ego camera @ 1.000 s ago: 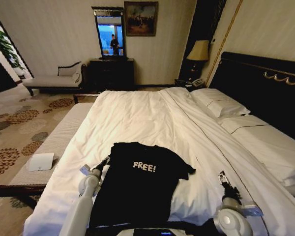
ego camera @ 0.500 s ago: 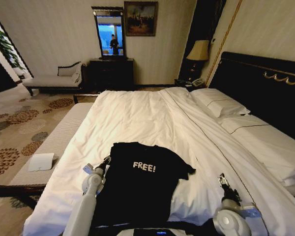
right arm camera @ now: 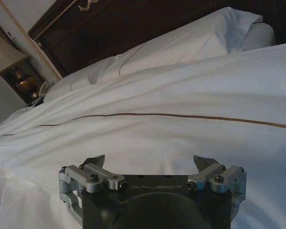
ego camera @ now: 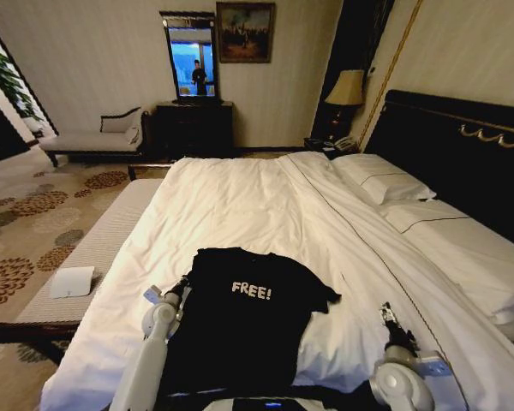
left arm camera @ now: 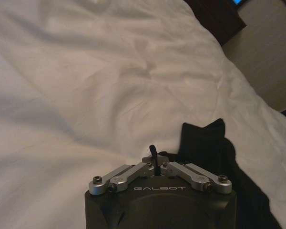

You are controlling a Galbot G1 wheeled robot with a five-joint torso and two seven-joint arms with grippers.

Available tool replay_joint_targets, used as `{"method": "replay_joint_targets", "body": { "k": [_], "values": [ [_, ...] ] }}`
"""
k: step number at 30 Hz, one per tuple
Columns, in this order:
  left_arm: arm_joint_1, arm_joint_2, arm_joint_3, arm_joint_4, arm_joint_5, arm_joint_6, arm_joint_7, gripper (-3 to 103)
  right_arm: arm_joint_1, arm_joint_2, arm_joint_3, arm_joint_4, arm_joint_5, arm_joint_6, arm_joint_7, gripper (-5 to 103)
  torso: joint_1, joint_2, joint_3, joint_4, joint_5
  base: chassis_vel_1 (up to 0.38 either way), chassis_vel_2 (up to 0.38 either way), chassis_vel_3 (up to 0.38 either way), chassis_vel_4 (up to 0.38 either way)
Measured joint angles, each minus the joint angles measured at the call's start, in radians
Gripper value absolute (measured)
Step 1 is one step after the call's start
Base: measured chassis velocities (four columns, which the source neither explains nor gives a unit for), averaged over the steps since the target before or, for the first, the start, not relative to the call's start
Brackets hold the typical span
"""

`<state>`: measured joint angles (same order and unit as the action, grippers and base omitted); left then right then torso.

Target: Fold the clothes on the bed.

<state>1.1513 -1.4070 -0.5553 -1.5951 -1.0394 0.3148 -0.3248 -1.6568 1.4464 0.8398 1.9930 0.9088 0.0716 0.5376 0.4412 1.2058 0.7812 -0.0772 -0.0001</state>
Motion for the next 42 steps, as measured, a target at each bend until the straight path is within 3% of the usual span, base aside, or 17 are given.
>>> {"method": "replay_joint_targets", "body": {
  "k": [18, 28, 31, 32, 33, 35, 37, 38, 40, 42],
  "values": [
    [0.084, 0.03, -0.126, -0.067, -0.047, -0.055, -0.003, 0, 0.041, 0.004, -0.018, -0.043, 0.0, 0.0, 0.001, 100, 0.0, 0.0, 0.0, 0.0002, 0.0, 0.0, 0.0, 0.0, 0.0],
    [0.103, 0.011, -0.116, -0.072, -0.018, -0.086, 0.01, -2, 0.043, 0.006, -0.021, -0.042, -0.005, 0.001, 0.0, 100, 0.0, 0.0, 0.0, 0.0002, 0.0001, 0.0, 0.0, 0.0, 0.0],
    [0.114, 0.004, -0.109, -0.08, 0.004, -0.086, 0.011, 2, 0.04, 0.006, -0.021, -0.038, -0.005, 0.002, 0.0, 100, 0.0, 0.0, 0.0, 0.0001, 0.0001, 0.0, 0.0, 0.0, 0.0],
    [0.123, 0.003, -0.108, -0.086, 0.007, -0.085, 0.011, 13, 0.038, 0.005, -0.018, -0.036, -0.004, 0.002, -0.001, 100, 0.0, 0.0, 0.0, 0.0002, 0.0001, 0.0, 0.0, 0.0, 0.0],
    [0.128, 0.004, -0.109, -0.091, 0.007, -0.083, 0.011, 13, 0.038, 0.005, -0.017, -0.036, -0.004, 0.003, -0.001, 100, 0.0, 0.0, 0.0, 0.0001, 0.0, 0.0, 0.0, 0.0, 0.0],
    [0.146, 0.016, -0.115, -0.125, -0.033, -0.057, 0.008, 24, 0.037, 0.004, -0.014, -0.036, -0.002, 0.003, -0.001, 100, 0.0, 0.0, 0.0, 0.0001, 0.0, 0.0, 0.0, 0.0, 0.0],
    [0.153, 0.021, -0.118, -0.143, -0.055, -0.042, 0.006, 24, 0.037, 0.003, -0.013, -0.037, -0.001, 0.003, -0.001, 100, 0.0, 0.0, 0.0, 0.0002, 0.0, 0.0, 0.0, 0.0, 0.0],
    [0.17, 0.035, -0.132, -0.198, -0.1, 0.027, -0.003, 34, 0.038, 0.002, -0.011, -0.038, 0.0, 0.004, -0.001, 100, 0.0, 0.0, 0.0, 0.0003, 0.0004, 0.0, 0.0, 0.0, 0.0],
    [0.171, 0.049, -0.143, -0.235, -0.107, 0.119, -0.014, 40, 0.041, 0.0, -0.008, -0.042, 0.001, 0.004, -0.001, 100, 0.0, 0.0, 0.0, 0.0003, 0.0003, 0.0, 0.0, 0.0, 0.0],
    [0.162, 0.051, -0.144, -0.238, -0.104, 0.134, -0.015, 45, 0.041, 0.0, -0.008, -0.044, 0.002, 0.004, -0.001, 100, 0.0, 0.0, 0.0, 0.0005, 0.0002, 0.0, 0.0, 0.0, 0.0]
  ]
}}
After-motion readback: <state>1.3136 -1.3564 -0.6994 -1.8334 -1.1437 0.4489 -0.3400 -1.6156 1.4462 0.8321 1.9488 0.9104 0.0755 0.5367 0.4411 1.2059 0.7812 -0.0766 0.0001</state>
